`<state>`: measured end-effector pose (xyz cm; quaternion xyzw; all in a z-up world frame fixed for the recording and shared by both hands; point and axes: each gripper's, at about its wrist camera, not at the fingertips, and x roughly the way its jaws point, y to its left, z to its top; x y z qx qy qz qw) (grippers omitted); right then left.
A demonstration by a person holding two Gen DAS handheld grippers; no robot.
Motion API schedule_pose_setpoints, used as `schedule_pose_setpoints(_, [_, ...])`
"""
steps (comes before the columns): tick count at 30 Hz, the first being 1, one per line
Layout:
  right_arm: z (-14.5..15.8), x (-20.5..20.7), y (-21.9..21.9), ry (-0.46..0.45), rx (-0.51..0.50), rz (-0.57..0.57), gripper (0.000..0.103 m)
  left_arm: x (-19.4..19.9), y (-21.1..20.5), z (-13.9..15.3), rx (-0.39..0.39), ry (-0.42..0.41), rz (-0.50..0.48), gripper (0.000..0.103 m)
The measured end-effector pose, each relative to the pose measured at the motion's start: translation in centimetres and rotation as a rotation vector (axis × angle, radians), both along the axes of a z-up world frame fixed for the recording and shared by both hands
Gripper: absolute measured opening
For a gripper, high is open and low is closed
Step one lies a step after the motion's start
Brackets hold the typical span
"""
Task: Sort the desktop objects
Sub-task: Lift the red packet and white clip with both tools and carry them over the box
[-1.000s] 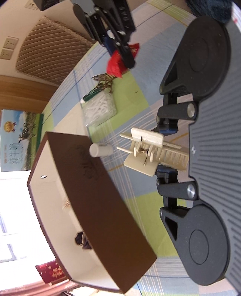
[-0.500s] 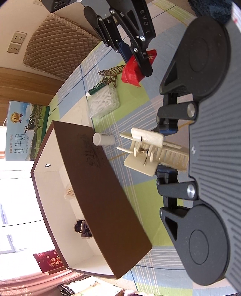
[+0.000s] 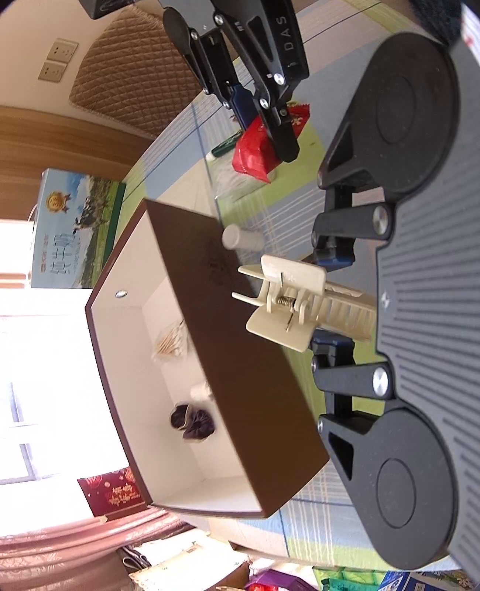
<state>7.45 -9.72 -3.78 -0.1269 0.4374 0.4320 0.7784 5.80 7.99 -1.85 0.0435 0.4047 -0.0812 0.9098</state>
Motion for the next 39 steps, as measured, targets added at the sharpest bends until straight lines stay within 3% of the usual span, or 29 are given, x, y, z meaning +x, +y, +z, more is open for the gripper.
schedule_pose_setpoints(10, [0.9, 1.5, 2.7, -0.006, 0.029, 0.039, 0.023, 1.8, 1.7, 1.0, -0.004, -0.011, 0.047, 0.028])
schedule_pose_setpoints(25, [5.6, 7.7, 8.1, -0.102, 0.130, 0.036, 0.023, 7.6, 6.2, 5.0, 0.029, -0.124, 0.126, 0.028])
schedule_pose_setpoints(33, [4.2, 11.4, 11.9, -0.064, 0.096, 0.014, 0.023, 12.3, 8.6, 3.4, -0.008, -0.037, 0.183, 0.028])
schedule_pose_setpoints(39, [1.1, 14.0, 14.6, 0.008, 0.018, -0.002, 0.023, 15.6, 9.8, 0.4, -0.021, 0.092, 0.231, 0.028])
